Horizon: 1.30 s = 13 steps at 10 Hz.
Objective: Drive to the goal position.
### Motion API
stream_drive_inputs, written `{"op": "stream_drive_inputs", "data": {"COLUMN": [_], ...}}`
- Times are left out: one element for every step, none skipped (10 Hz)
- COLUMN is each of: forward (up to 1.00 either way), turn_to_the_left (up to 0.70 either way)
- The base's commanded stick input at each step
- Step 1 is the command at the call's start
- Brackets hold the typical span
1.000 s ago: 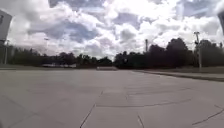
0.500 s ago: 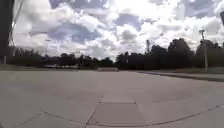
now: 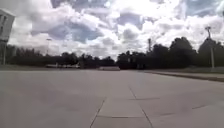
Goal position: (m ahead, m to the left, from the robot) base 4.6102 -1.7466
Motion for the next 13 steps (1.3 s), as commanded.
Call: {"op": "stream_drive_inputs", "data": {"forward": [1.00,1.00,1.00,1.00,1.00,1.00,1.00,1.00,1.00,1.00,1.00,1.00,1.00], "turn_to_the_left": [0.00,0.00,0.00,0.00,0.00,0.00,0.00,0.00,0.00,0.00,0.00,0.00,0.00]}}
